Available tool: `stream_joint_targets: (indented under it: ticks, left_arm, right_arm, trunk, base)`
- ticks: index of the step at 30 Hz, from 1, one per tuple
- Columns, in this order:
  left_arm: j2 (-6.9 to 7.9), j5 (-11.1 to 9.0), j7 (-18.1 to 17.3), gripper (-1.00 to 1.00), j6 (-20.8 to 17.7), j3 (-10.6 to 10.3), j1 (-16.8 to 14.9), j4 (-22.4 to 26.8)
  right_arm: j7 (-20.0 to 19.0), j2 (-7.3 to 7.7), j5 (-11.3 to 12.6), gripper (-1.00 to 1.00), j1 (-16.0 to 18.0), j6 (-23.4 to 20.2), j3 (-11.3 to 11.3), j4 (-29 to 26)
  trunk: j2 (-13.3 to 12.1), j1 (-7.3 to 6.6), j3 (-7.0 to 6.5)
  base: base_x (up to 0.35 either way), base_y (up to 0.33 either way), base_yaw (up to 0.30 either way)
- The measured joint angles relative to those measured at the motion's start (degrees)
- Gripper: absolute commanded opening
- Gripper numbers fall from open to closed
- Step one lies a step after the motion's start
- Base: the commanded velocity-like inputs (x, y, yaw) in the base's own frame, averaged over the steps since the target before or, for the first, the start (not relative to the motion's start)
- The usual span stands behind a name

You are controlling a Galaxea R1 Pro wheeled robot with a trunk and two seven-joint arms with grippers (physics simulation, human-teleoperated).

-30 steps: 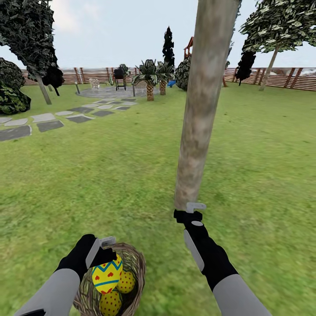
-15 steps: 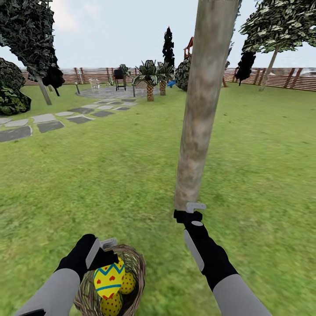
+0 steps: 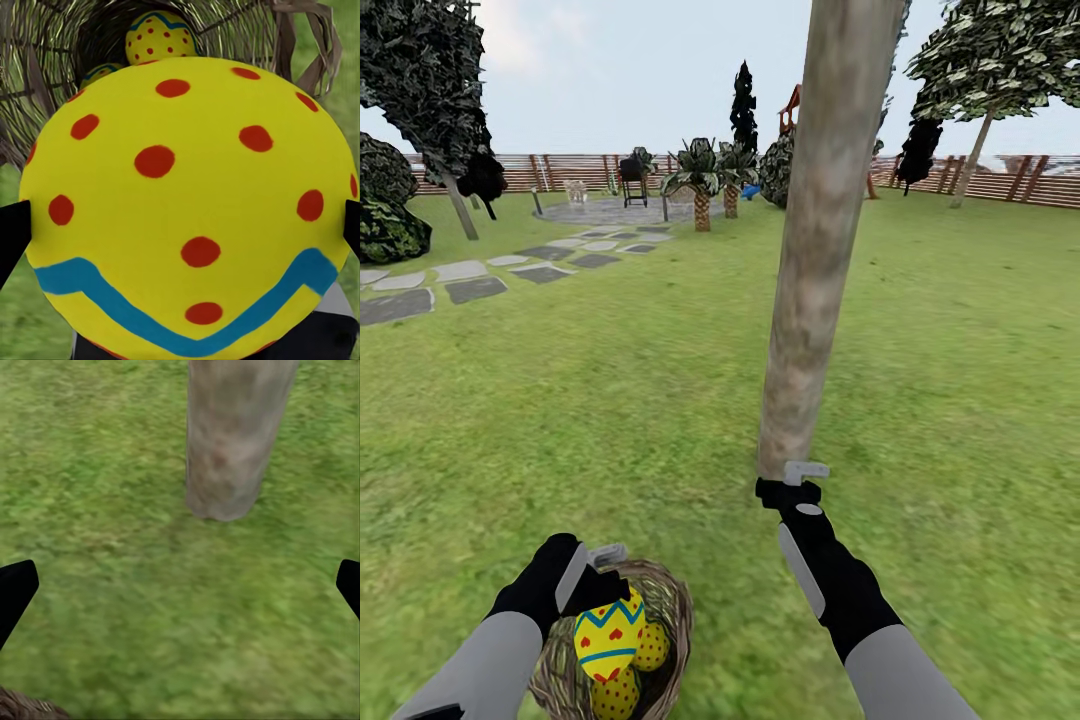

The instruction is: Take the three Easter eggs out of the wicker basket on the lawn in the garden, then place them on the lawn next to a single tree (choose any tree) so that all three eggs are next to the same tree and none are left in the basket.

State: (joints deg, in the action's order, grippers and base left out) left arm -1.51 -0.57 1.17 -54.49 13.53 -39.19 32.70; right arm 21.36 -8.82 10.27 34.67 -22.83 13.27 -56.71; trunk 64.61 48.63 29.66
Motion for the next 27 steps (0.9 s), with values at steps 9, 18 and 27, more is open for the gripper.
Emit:
stream_joint_targets:
  ticks: [9,18,27]
  left_arm:
    - [0.00,0.00,0.00,-1.00,0.05,0.00,-0.01,0.00]
    - [0.00,0.01,0.07,-1.00,0.09,0.00,0.01,0.00]
    - [-0.04,0.00,0.13,-1.00,0.22,-0.04,-0.02,0.06]
  right_arm:
    - [0.00,0.00,-0.02,1.00,0.00,0.37,-0.08,-0.05]
    - [0.00,0.00,0.01,1.00,0.00,0.21,-0.08,-0.03]
    - [0.00,0.00,-0.02,1.00,0.00,0.24,-0.08,-0.03]
  trunk:
    - [-3.61,-1.98,-1.62]
    - [-7.22,-3.96,-3.24]
    - [-10.84,-5.93,-4.85]
  base:
    - [0.000,0.000,0.000]
    - [0.000,0.000,0.000]
    - [0.000,0.000,0.000]
